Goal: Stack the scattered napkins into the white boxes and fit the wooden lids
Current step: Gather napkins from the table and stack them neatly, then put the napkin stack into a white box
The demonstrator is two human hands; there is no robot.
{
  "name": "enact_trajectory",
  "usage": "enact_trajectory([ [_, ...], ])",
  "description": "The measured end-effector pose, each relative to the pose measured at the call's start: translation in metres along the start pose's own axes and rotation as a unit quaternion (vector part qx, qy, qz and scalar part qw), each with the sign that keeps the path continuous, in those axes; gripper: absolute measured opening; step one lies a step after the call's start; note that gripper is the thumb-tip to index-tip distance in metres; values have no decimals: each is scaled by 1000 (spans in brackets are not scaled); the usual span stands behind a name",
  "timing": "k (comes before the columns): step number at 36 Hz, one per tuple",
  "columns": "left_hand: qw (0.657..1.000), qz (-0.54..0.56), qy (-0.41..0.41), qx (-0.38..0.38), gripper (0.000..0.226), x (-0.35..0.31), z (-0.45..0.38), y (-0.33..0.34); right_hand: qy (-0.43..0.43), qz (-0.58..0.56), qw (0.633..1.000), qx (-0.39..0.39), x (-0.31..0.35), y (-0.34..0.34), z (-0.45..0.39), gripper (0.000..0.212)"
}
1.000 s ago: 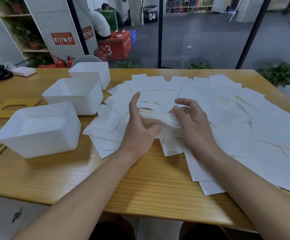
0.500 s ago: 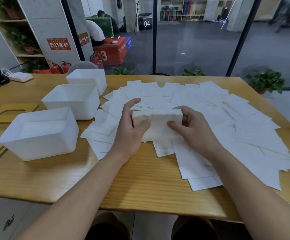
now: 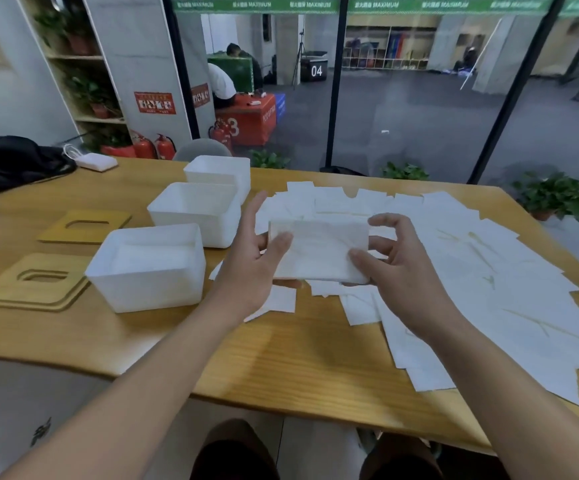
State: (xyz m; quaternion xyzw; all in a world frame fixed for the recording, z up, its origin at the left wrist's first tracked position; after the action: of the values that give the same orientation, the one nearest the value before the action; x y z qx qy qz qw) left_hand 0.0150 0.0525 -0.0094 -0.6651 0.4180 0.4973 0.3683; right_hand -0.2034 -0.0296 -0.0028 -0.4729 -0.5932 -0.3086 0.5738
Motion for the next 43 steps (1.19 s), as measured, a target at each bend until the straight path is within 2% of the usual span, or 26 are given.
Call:
enact_trajectory([
  [3, 1000, 13, 3, 2, 74, -12, 5, -29, 4, -16, 999, -39, 12, 16, -4, 38],
  [5, 999, -34, 27, 7, 69, -23, 10, -51, 1, -31, 999, -43, 20, 29, -7, 33],
  [13, 977, -212, 32, -13, 10, -41, 18, -141, -84, 37, 996, 10, 43, 102, -18, 12],
  [19, 969, -247, 0, -17, 18, -38, 18, -195, -127, 92, 987, 27, 52, 151, -35, 12],
  [24, 961, -274, -4, -17, 16, -30, 10, -230, -132, 112, 984, 48, 57, 187, -49, 11],
  [30, 925, -379, 4, -25, 20, -19, 0, -253, -119, 169, 973, 99, 58, 219, -65, 12],
  [37, 867, -497, -23, -12, 19, -8, -12, -261, -133, 280, 940, 140, 54, 248, -84, 15],
  [43, 841, -541, -15, 8, 19, -1, -19, -267, -151, 351, 905, 191, 51, 258, -87, 12],
])
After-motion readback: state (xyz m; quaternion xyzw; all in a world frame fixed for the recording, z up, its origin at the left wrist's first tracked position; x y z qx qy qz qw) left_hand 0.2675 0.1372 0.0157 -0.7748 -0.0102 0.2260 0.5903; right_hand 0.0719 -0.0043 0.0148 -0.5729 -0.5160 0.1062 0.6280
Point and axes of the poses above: each hand's wrist, its own z-axis away from the middle knuckle, its own y-axis out of the palm, x = y × z, the point moved 3 cm from there along -z, towards the middle knuckle, and after that the axes turned 1 degree about y, right-handed, at the moved point
